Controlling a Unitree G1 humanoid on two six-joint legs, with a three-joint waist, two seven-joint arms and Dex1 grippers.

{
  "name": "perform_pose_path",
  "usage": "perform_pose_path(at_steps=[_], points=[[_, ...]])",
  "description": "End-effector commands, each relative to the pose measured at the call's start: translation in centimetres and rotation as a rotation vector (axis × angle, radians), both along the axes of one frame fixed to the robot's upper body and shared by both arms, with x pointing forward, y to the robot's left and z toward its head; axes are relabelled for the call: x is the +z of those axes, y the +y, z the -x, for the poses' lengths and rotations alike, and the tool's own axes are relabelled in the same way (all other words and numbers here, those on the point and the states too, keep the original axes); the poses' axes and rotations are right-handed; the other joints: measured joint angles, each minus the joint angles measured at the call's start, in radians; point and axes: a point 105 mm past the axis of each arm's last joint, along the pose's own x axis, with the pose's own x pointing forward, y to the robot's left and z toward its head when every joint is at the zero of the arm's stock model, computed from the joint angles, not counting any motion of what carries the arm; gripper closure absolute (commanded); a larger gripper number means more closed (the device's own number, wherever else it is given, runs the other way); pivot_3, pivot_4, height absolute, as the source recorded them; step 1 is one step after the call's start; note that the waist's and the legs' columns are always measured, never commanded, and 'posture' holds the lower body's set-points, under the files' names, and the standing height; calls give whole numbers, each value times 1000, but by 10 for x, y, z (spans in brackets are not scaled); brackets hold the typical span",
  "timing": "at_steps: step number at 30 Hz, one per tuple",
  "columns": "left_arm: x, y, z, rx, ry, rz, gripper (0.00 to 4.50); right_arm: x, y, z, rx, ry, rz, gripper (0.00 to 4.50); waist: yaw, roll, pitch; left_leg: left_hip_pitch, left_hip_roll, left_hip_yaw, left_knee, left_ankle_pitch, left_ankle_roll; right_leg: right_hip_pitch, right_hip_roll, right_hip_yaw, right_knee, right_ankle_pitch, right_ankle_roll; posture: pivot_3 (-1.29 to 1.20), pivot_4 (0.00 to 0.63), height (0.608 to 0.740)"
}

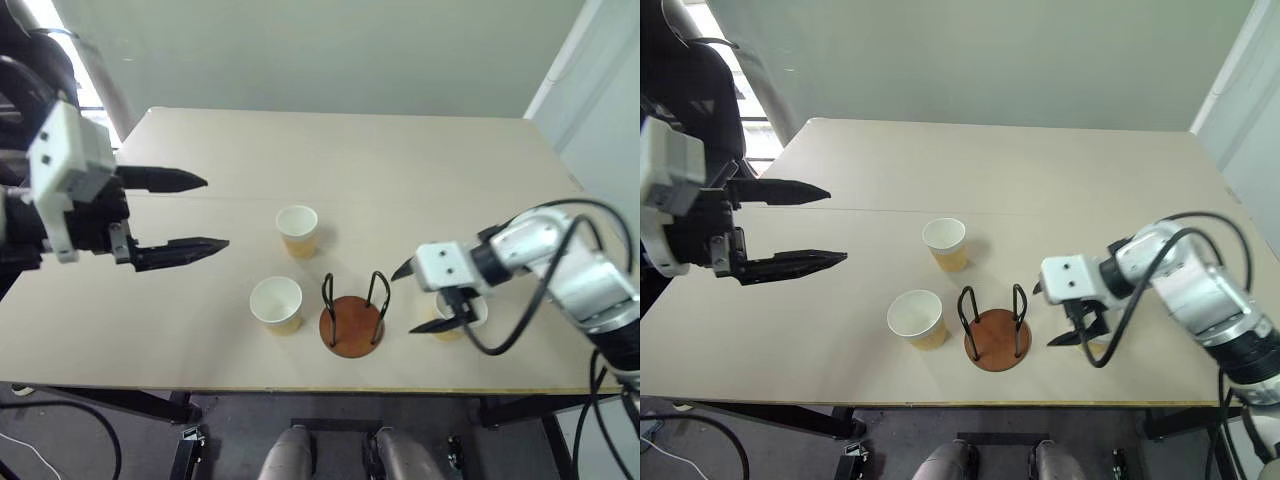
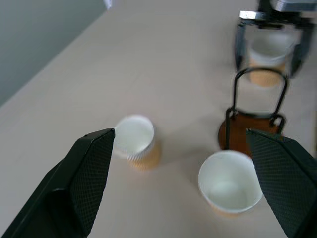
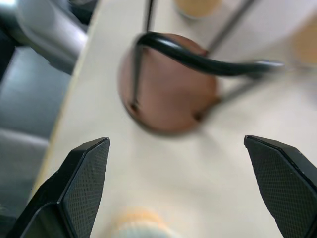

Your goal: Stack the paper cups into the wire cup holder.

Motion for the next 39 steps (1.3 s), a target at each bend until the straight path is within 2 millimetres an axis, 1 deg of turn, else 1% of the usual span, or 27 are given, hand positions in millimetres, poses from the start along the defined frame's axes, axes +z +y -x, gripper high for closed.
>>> perform_pose_path(at_steps=[1, 3, 5, 8, 12, 17, 24, 31, 34, 39], points=[[2, -16, 8, -125, 42, 5, 0, 39, -23, 11, -39, -96, -2, 45, 4, 0, 0, 0, 0, 0, 0, 0, 0, 0, 0, 0, 0, 0, 0, 0, 150, 740], [-6, -28, 10, -191, 84, 4, 0, 36, -39, 20, -86, -72, 34, 45, 12, -1, 0, 0, 0, 0, -1, -1, -1, 0, 0, 0, 0, -1, 1, 0, 150, 740], [-12, -36, 10, -235, 114, 5, 0, 26, -49, 31, -123, -28, 61, 45, 11, -2, 0, 1, 0, 0, -1, -2, -2, 2, 0, 0, 0, -2, 2, 0, 150, 740], [-18, -46, 8, -273, 133, 8, 0, 10, -51, 39, -151, 16, 67, 45, 8, -3, 1, 1, 0, 0, 0, -3, -3, 2, 0, 0, 0, -3, 4, 0, 150, 740], [-23, -61, 14, -346, 156, -9, 0, -12, -47, 41, -192, 48, 52, 45, -2, -3, 1, 2, 0, 1, 1, -2, -3, 3, 1, 1, 0, -2, 8, 0, 150, 740], [-21, -59, 16, -327, 167, -28, 0, -22, -44, 40, -194, 60, 49, 45, -1, -3, 1, 2, 0, 1, 1, 2, 1, 5, 1, 1, -1, -3, 12, 0, 150, 740], [-19, -56, 21, -272, 160, -55, 0, -40, -54, 30, -208, 79, 96, 45, -1, -3, 2, 3, -1, 1, 2, 4, 4, 7, 0, 3, -1, -2, 14, 0, 150, 740], [-18, -52, 26, -214, 146, -94, 0, -48, -48, 24, -172, 83, 101, 45, -2, -4, 2, 3, -1, 1, 2, 4, 4, 7, 0, 2, -1, -2, 14, 0, 150, 740], [-16, -48, 28, -191, 142, -108, 0, -49, -45, 23, -148, 85, 99, 652, -2, -4, 2, 3, -1, 1, 2, 4, 4, 7, 0, 3, -1, -2, 14, 0, 150, 740], [-16, -42, 35, -173, 167, -109, 0, -53, -42, 22, -119, 91, 108, 2409, -2, -3, 2, 3, -1, 1, 2, 4, 4, 7, 0, 2, -1, -2, 13, 0, 150, 740]])
